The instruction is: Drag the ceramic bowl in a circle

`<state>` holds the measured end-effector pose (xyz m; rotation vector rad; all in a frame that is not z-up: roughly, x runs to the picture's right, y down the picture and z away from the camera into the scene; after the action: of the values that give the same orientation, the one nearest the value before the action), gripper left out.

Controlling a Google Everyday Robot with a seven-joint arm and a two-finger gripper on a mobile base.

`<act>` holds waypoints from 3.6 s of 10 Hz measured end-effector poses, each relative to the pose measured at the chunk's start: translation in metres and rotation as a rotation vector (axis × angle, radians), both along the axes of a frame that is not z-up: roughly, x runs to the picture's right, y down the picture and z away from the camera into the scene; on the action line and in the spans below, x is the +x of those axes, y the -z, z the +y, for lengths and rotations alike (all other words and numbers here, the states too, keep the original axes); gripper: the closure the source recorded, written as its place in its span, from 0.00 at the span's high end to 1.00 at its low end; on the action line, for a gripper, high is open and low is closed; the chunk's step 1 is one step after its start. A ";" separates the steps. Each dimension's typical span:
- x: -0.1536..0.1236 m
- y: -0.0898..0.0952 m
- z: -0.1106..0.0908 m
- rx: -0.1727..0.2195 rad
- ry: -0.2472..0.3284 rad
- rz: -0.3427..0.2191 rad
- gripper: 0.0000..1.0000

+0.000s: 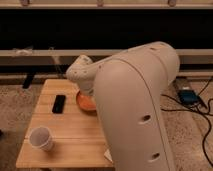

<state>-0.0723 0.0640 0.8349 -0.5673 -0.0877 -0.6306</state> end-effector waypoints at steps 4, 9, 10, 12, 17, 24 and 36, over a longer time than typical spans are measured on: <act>0.009 -0.027 0.025 -0.001 -0.081 0.012 0.80; 0.013 -0.050 0.043 -0.015 -0.151 0.023 0.80; 0.013 -0.053 0.045 -0.026 -0.164 0.026 0.78; 0.015 -0.055 0.049 -0.053 -0.173 0.037 0.62; 0.026 -0.060 0.052 -0.082 -0.196 0.073 0.10; 0.075 -0.054 -0.003 0.016 -0.226 0.202 0.00; -0.060 -0.010 0.011 -0.013 0.004 -0.012 0.00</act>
<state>-0.1322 0.0750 0.8453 -0.5763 -0.1023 -0.6384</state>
